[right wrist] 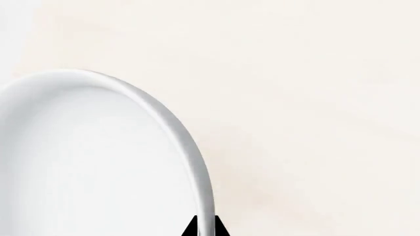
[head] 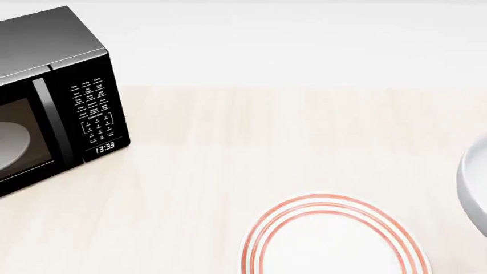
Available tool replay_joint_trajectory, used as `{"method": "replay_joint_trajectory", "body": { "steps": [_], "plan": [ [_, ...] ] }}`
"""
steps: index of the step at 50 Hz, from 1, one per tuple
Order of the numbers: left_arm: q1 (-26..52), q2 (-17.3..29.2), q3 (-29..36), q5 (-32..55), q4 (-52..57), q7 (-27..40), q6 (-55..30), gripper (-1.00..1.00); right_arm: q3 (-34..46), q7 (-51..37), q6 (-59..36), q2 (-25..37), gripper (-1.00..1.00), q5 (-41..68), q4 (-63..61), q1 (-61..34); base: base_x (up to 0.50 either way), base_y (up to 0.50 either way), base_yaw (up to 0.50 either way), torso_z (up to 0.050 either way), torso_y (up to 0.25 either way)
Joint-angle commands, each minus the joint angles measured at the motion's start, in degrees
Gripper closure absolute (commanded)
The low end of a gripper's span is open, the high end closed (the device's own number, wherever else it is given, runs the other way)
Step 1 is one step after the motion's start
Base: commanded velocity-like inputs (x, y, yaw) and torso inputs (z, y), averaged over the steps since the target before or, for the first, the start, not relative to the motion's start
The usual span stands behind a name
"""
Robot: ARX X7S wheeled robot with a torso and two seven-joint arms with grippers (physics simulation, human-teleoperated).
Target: Put the white bowl to the right of the plate.
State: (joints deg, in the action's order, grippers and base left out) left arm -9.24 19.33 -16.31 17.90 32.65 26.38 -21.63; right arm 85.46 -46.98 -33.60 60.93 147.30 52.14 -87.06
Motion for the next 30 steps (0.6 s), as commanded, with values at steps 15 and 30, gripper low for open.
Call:
{"method": "replay_joint_trajectory", "body": {
  "steps": [15,30],
  "plan": [
    [-0.1,0.3,0.5,-0.2,-0.1,0.4,0.2,-1.00,-2.2,4.0,5.2,4.8,1.00,1.9,-1.9,6.9,0.00,0.00,0.00,0.000,0.001],
    [-0.3,0.4,0.8,-0.2,0.2,0.7,0.3,-1.00,-1.4,7.5,4.5,2.4,1.00,2.4,2.3,11.0,0.00,0.00,0.00,0.000,0.000]
  ]
}}
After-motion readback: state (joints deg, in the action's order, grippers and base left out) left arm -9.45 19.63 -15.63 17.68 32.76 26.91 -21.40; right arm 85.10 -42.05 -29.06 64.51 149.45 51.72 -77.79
